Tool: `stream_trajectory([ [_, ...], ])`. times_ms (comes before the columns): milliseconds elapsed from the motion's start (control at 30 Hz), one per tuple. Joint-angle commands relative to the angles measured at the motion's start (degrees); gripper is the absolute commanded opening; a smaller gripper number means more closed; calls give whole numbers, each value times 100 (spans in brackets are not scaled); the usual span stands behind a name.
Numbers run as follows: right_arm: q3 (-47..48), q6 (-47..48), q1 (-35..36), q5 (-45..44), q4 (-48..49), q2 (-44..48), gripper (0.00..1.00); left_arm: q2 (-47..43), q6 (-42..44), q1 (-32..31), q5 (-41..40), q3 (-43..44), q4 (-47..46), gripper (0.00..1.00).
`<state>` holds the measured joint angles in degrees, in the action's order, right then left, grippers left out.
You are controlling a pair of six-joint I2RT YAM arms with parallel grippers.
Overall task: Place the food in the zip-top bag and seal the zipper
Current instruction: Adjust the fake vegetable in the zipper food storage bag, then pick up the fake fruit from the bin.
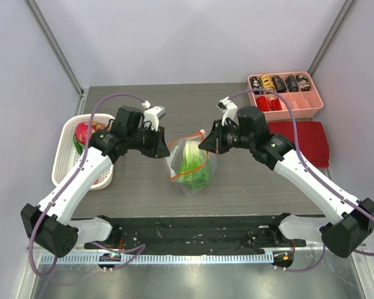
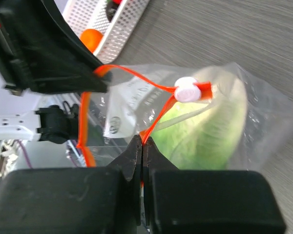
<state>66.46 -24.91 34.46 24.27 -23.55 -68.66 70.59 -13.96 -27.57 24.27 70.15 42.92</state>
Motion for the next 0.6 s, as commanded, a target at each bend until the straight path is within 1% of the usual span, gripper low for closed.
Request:
stream_trajectory([
  [0,-132,320,-9,-397,237,-7,1,270,166,609,275,463,594,48],
  [33,-142,320,-18,-362,307,-24,1,280,78,848,506,499,613,58],
  [67,-142,302,-18,-327,316,-42,1,280,-27,1068,682,561,639,72],
  [100,-142,293,-18,-318,333,-51,1,245,59,1505,1032,613,674,78],
  [133,-159,311,-18,-327,342,-42,1,167,225,1692,1114,692,753,84],
  [167,-177,346,-18,-361,342,-24,1,114,496,1885,1123,841,901,100],
  [200,-238,398,-18,-414,334,2,1,70,717,2261,1106,929,981,100],
  [233,-264,425,-27,-432,342,19,1,69,910,2465,1028,1026,1112,100],
  [267,-300,425,-27,-441,342,37,1,113,1295,2676,957,1236,1427,100],
  [300,-343,425,-27,-441,334,46,1,165,1516,3252,939,1334,1613,100],
  [333,-361,425,-27,-432,342,55,1,314,1693,3519,939,1413,1928,100],
  [367,-379,425,-27,-432,360,55,1,368,1895,3809,922,1527,2027,100],
  [400,-379,434,-36,-415,369,64,1,420,2227,4334,895,1528,2080,100],
  [467,-379,504,-36,-441,369,55,1,631,2615,4750,371,1493,2028,100],
  [500,-379,530,-27,-441,360,55,1,762,2791,4848,237,1510,1993,100],
  [567,-370,583,-36,-423,360,37,1,1193,3195,5050,306,1633,2071,100],
])
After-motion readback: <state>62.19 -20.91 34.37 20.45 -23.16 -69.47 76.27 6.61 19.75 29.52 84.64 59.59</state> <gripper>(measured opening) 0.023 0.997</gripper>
